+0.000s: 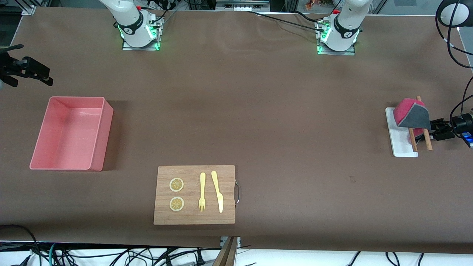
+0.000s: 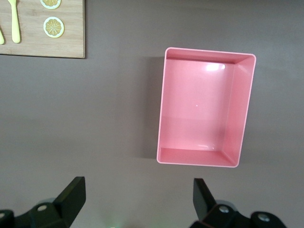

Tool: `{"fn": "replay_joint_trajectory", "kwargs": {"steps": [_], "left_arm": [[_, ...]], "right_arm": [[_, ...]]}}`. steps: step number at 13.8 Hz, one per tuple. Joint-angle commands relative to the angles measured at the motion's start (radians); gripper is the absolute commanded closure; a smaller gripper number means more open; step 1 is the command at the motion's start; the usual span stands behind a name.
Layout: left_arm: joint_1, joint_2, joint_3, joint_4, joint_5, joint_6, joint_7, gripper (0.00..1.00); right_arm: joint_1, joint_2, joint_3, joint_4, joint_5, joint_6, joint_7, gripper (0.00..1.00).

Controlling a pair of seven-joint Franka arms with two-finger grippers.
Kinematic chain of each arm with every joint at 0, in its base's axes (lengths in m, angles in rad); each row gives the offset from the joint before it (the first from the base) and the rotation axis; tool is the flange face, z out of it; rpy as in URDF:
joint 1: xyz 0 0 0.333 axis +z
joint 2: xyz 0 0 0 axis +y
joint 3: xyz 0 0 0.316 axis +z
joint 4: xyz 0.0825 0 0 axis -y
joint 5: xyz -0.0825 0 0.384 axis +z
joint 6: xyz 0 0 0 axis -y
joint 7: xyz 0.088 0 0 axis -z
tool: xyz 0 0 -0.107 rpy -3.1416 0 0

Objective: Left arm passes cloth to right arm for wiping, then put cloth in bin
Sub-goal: 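Lower the left gripper to the grey-pink cloth on the white stand, then grasp the cloth with the left gripper and lift it off the stand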

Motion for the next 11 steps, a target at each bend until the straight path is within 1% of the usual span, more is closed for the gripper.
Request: {"fn": "replay_joint_trajectory", "kwargs": {"steps": [1, 2, 3, 4, 5, 7, 8, 9, 11], "left_arm": [[-0.002, 0.023, -0.002, 0.035, -0.017, -0.013, -0.023, 0.4], [-0.002, 0.023, -0.002, 0.035, -0.017, -0.016, -0.023, 0.58], [0.0, 0.022, -0.002, 0.035, -0.017, -0.019, -0.022, 0.67], [0.004, 0.022, -0.002, 0.035, -0.017, -0.028, -0.019, 0.82], [0.006, 0.022, -0.002, 0.037, -0.017, -0.045, -0.017, 0.93], [0.008, 0.017, -0.002, 0.038, -0.012, -0.056, -0.014, 0.94], [0.008, 0.012, -0.002, 0.038, -0.007, -0.074, -0.013, 1.0], [0.009, 0.009, -0.003, 0.041, -0.007, -0.107, -0.013, 1.0], [0.009, 0.002, 0.001, 0.081, -0.003, -0.157, -0.014, 1.0]], "right_arm": [[-0.01, 0.013, 0.003, 0.026, 0.003, -0.005, -0.007, 0.0], [-0.011, 0.013, 0.001, 0.026, 0.004, -0.005, -0.008, 0.0], [-0.014, 0.015, 0.0, 0.026, 0.003, -0.005, -0.008, 0.0], [-0.022, 0.028, 0.0, 0.026, 0.001, -0.002, -0.007, 0.0], [-0.021, 0.042, 0.001, 0.026, 0.001, 0.001, -0.008, 0.0], [-0.022, 0.039, 0.0, 0.026, 0.012, 0.008, -0.007, 0.0], [-0.019, 0.044, 0.004, 0.019, 0.005, 0.01, -0.007, 0.0], [-0.017, 0.045, 0.006, 0.016, 0.0, 0.009, -0.008, 0.0], [-0.019, 0.052, 0.006, 0.003, 0.0, 0.007, -0.008, 0.0]]}}
